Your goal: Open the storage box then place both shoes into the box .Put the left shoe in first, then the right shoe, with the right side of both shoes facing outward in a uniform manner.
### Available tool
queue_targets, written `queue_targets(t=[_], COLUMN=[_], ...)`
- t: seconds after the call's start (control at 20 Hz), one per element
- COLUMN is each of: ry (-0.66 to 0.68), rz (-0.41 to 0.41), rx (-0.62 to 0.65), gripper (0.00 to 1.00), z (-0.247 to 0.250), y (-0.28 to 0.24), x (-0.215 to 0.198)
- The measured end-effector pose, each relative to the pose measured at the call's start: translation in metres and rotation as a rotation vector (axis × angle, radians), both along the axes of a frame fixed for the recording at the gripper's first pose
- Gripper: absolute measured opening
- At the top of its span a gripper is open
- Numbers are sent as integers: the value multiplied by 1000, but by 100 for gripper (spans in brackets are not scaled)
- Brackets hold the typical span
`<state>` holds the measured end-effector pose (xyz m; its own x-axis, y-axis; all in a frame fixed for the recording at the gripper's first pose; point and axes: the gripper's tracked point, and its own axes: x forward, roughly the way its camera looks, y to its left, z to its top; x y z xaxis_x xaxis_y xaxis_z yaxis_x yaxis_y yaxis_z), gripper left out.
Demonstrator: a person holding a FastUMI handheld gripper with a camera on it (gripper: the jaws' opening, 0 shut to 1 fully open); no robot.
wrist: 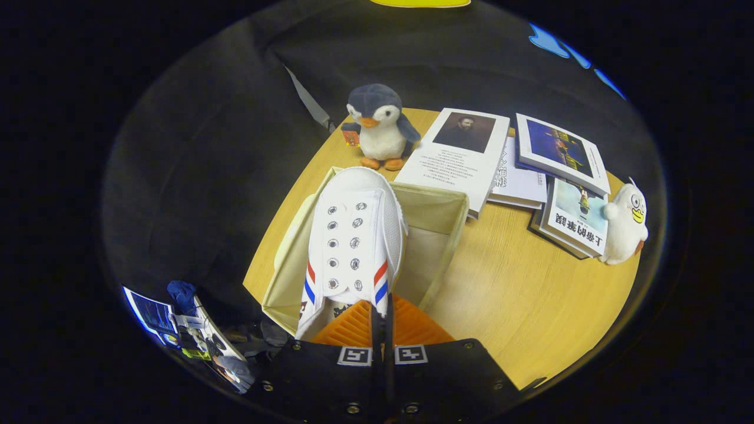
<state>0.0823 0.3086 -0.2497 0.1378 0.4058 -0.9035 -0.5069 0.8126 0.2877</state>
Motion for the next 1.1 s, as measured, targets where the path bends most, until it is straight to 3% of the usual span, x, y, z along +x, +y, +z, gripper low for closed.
queue_targets(t=[0.15, 0.25, 0.4, 0.75, 1.1], ry=[5, 9, -115, -248, -543], rz=[3, 22, 50, -25, -190], rx=[-4, 70, 58, 135, 232], gripper=[0, 17, 97, 96, 96], z=[-6, -3, 22, 63, 140], y=[11, 27, 14, -19, -97], x=[0, -2, 19, 37, 57])
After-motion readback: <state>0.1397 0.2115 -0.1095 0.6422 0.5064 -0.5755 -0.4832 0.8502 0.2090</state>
